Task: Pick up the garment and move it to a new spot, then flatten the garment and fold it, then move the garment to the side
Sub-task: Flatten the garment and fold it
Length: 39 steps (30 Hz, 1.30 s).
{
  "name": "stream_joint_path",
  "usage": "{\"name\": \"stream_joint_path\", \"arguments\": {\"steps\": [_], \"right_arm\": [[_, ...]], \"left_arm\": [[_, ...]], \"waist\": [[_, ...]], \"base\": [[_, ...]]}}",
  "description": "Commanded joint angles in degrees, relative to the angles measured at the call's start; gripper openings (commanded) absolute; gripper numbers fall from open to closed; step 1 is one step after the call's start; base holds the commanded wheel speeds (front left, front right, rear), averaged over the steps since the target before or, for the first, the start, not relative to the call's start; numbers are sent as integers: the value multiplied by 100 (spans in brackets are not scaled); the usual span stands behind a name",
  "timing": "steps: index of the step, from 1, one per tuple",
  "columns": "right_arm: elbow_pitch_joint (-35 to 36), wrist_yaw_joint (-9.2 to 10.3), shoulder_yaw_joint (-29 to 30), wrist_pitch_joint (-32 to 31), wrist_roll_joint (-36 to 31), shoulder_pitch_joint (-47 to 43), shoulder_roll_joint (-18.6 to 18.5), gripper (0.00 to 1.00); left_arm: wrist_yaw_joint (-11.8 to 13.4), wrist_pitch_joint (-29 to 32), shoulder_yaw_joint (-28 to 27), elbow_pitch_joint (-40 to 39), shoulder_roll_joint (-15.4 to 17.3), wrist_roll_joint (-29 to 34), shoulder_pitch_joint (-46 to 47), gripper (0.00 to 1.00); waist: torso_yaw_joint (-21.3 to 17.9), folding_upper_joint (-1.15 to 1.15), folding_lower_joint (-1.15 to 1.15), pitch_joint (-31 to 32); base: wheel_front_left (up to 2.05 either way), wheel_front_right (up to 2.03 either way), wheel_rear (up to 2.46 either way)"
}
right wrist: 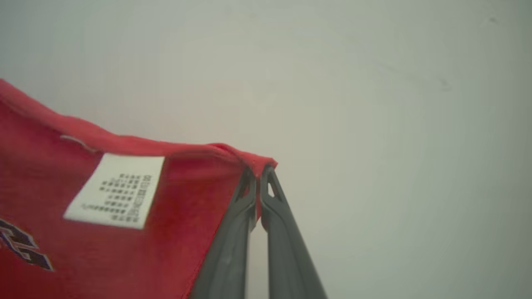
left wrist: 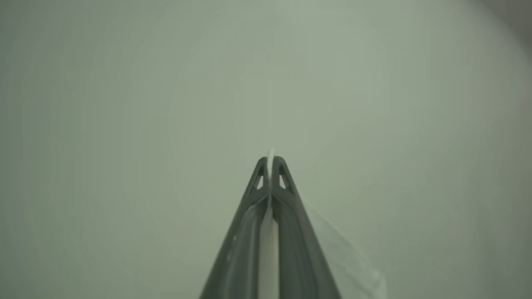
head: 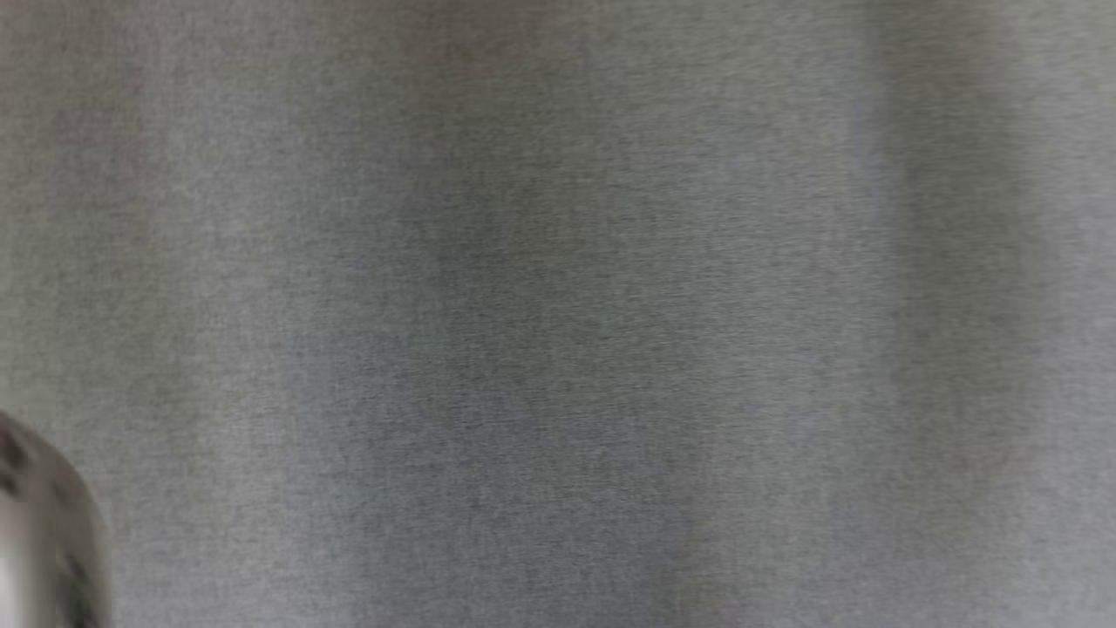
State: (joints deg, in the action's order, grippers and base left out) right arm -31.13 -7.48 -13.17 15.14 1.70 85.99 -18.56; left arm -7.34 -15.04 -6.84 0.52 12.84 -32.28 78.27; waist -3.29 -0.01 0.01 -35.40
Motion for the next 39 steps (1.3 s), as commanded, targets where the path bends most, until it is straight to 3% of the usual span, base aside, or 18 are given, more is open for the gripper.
{"name": "stream_joint_path", "arguments": {"steps": [1,7,13,18,22,25,31,36,39], "right_arm": [[50,-5,-215,2,-87,-310,-207,0],[353,-5,-774,2,65,-1495,-859,0],[-13,-4,-635,-131,75,-2733,-1205,0],[-130,5,-304,-948,365,-3927,-991,0],[157,8,167,-1648,443,-4750,-740,0],[518,9,470,-2243,317,-5366,-635,0],[1589,8,748,-3530,362,-6712,-455,0],[2648,5,912,-4555,596,-7820,-273,0],[3172,3,1044,-5059,722,-8384,-140,0]], "left_arm": [[-8,-13,30,-150,-78,-40,-489,0],[-12,-13,-117,-939,-564,-224,-2341,0],[-12,-14,-57,-1404,-854,-210,-3846,0],[-1,-16,-170,-1427,-989,-320,-5206,0],[0,-21,-260,-1268,-980,-775,-6009,0],[-1,-21,-182,-1178,-984,-767,-6514,0],[-2,-20,267,-1075,-989,-292,-7236,0],[-3,-14,1022,-785,-982,808,-7643,0],[-3,-14,1155,-552,-988,1086,-7824,0]], "waist": [[148,1,-1,-63],[305,1,-1,241],[431,1,-1,915],[420,1,-1,1586],[403,1,-1,1938],[415,1,-1,2190],[451,1,-1,2562],[426,1,-1,2738],[391,1,-1,2799]], "base": [[0,0,0],[0,0,0],[0,0,0],[0,0,0],[0,0,0],[0,0,0],[0,0,0],[0,0,0],[0,0,0]]}}
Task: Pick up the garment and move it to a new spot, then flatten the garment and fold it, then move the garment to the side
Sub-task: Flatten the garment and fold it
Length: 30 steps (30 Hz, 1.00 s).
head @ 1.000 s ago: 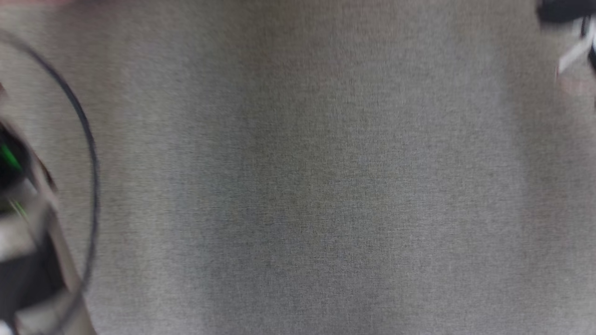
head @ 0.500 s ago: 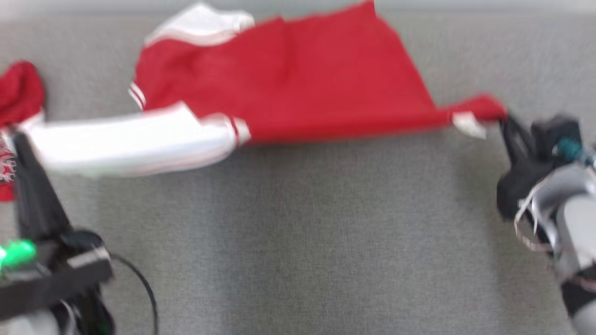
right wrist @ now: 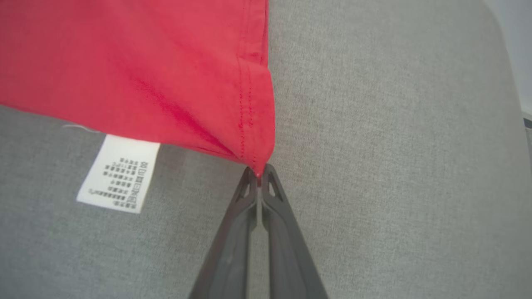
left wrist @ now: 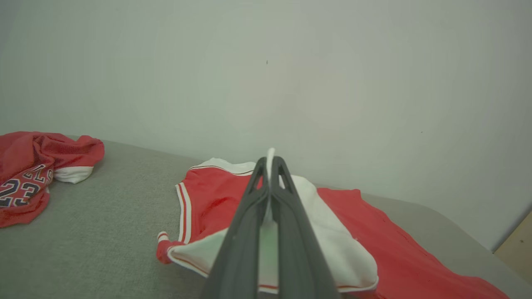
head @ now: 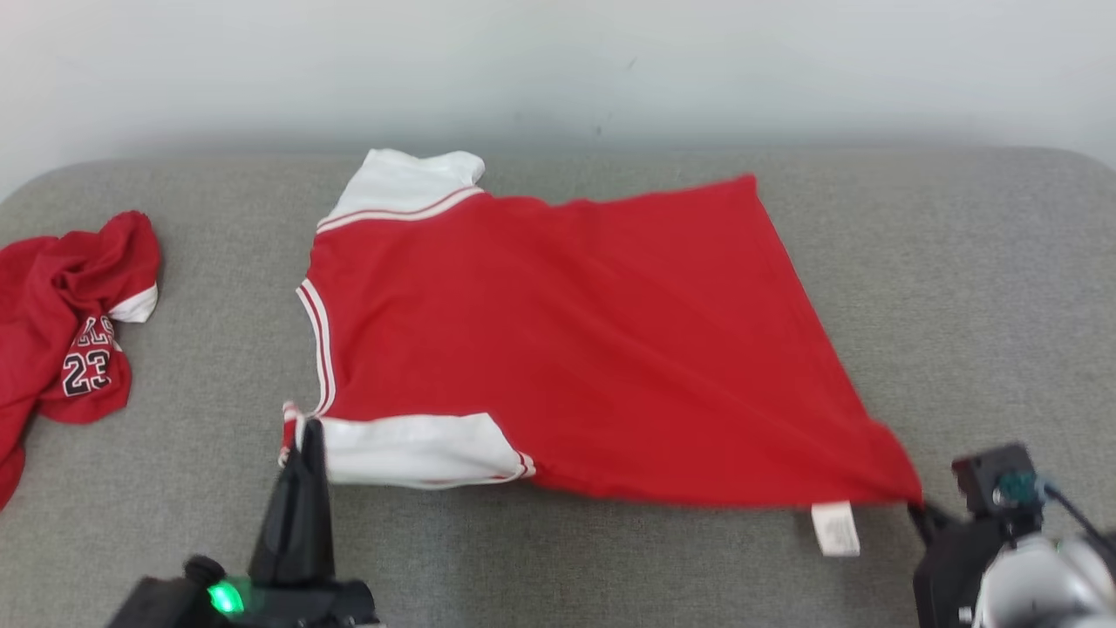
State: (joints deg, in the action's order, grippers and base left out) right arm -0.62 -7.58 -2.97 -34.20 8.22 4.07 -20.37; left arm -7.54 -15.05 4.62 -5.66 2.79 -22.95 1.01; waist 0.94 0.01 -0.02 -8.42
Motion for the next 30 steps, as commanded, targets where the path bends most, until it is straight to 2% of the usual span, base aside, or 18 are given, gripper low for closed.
{"name": "stream_joint_path", "arguments": {"steps": [1,7,12,20,25,30], "right_arm": [[266,13,68,-284,103,-364,82,0],[955,13,142,-936,293,-1106,316,0],[1061,13,233,-1024,241,-1291,412,0],[1025,13,436,-1138,265,-1611,523,0],[1117,13,539,-997,186,-1655,530,0],[1065,13,468,-472,252,-1391,549,0]], "left_arm": [[17,-14,29,122,15,190,-156,0],[16,-13,-20,332,14,342,-571,0],[17,-13,59,384,99,213,-918,0],[17,-13,431,461,732,-328,-1574,0],[17,-14,329,405,900,-486,-1697,0],[17,-13,115,112,739,-530,-1327,0]], "waist": [[-44,-1,2,116],[-182,-1,2,187],[-253,-1,2,187],[-216,-1,2,114],[-215,-1,2,63],[-181,-1,2,27]], "base": [[0,0,0],[0,0,0],[0,0,0],[0,0,0],[0,0,0],[0,0,0]]}}
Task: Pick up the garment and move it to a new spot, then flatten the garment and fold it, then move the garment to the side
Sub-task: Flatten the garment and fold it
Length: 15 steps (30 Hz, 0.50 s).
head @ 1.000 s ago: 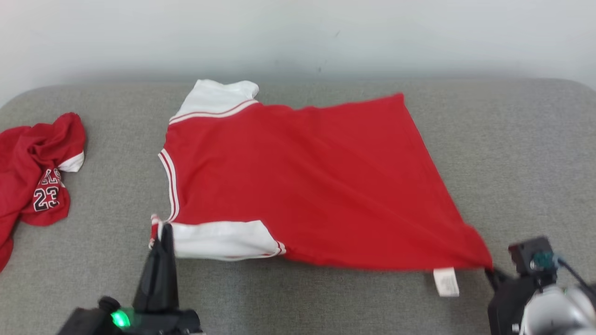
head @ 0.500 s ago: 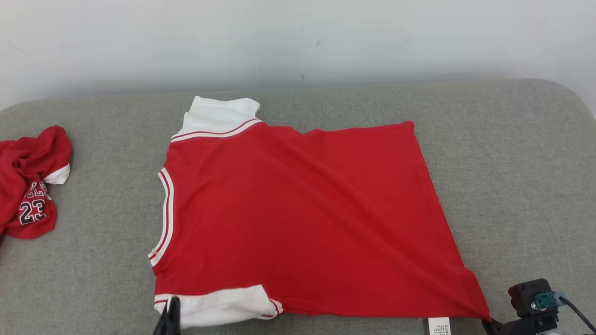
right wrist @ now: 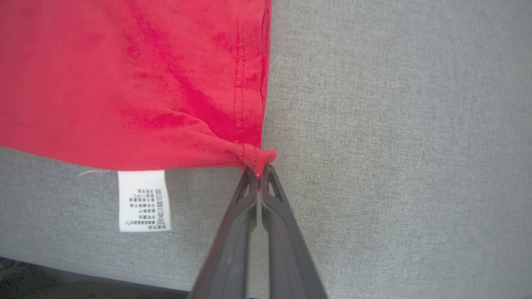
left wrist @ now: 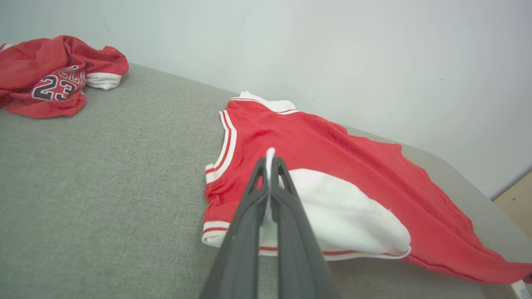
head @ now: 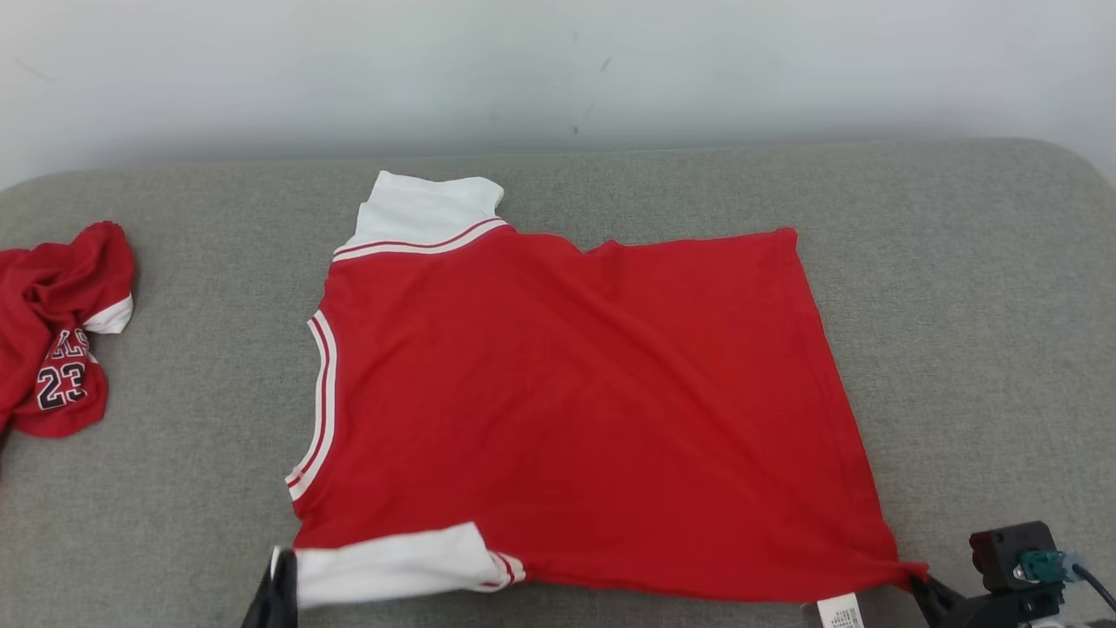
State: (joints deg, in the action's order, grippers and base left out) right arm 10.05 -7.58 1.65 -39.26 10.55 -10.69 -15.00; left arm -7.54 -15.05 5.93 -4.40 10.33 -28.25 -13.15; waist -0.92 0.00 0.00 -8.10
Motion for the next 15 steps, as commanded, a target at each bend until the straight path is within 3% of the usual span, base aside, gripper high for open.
{"name": "stream_joint_path", "arguments": {"steps": [1,15], "right_arm": [[-51,12,-31,119,23,135,-2,0],[-891,12,-294,1345,-125,1342,-246,0]], "left_arm": [[17,-14,-29,-58,-52,43,184,0],[16,-13,582,572,77,383,1903,0]], "waist": [[14,0,0,-13],[-57,0,0,-306]], "base": [[0,0,0],[0,0,0]]}}
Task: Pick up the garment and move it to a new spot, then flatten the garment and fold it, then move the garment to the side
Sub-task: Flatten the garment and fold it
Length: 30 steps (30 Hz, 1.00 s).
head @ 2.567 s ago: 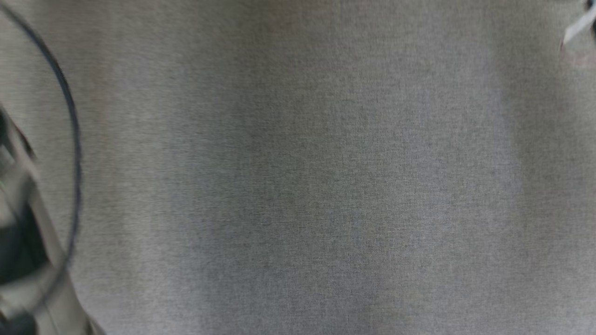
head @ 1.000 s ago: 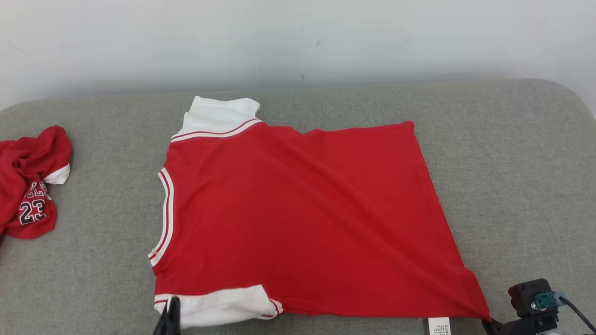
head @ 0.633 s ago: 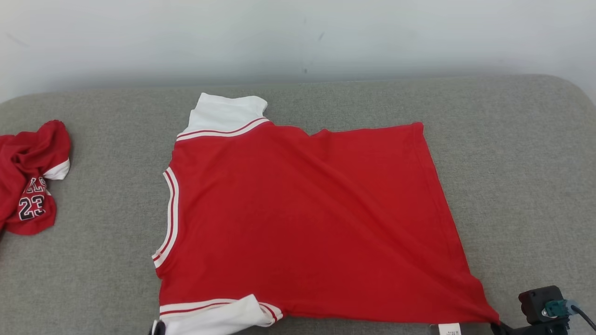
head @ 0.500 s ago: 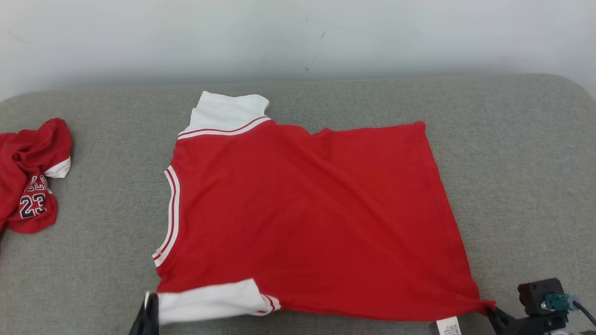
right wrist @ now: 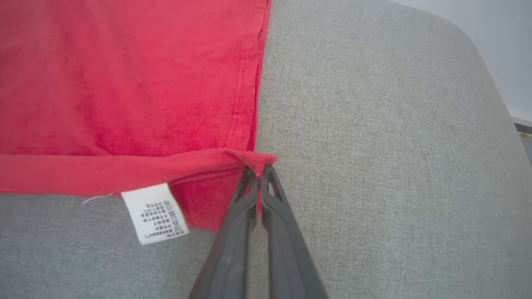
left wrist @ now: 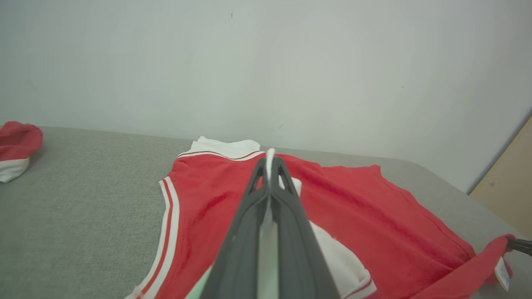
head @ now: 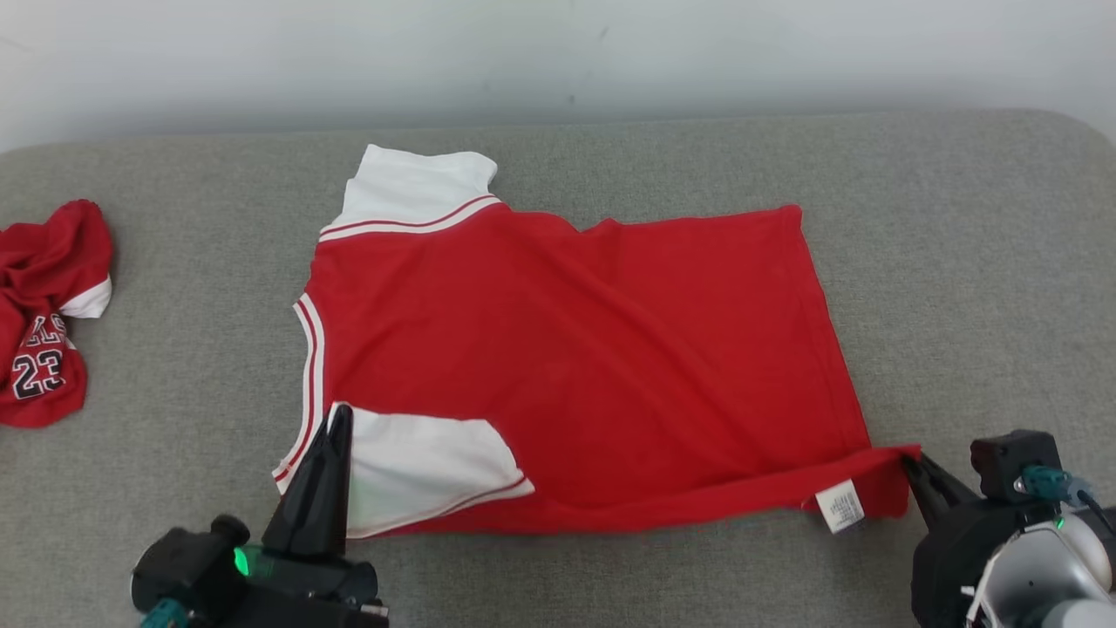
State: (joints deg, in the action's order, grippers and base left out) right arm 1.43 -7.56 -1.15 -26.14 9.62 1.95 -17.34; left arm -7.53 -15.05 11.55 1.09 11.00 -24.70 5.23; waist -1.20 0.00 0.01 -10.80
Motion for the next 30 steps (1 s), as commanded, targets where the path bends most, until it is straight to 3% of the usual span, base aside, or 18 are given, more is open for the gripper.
{"name": "stream_joint_path", "arguments": {"steps": [1,11,20,30], "right_arm": [[-120,11,-54,78,-32,161,-28,0],[-1085,11,-333,690,-39,1016,-161,0],[-1499,11,-602,1093,15,1462,-120,0],[-1800,11,-777,1332,88,1828,-176,0]], "left_arm": [[16,-14,26,94,17,55,155,0],[16,-13,69,661,99,176,1052,0],[16,-14,-2,859,151,234,1406,0],[16,-14,-394,756,-67,328,1328,0]], "waist": [[-43,0,-1,-68],[-73,0,-1,-354],[-105,0,-1,-494],[-58,0,-1,-584]], "base": [[0,0,0],[0,0,0],[0,0,0],[0,0,0]]}}
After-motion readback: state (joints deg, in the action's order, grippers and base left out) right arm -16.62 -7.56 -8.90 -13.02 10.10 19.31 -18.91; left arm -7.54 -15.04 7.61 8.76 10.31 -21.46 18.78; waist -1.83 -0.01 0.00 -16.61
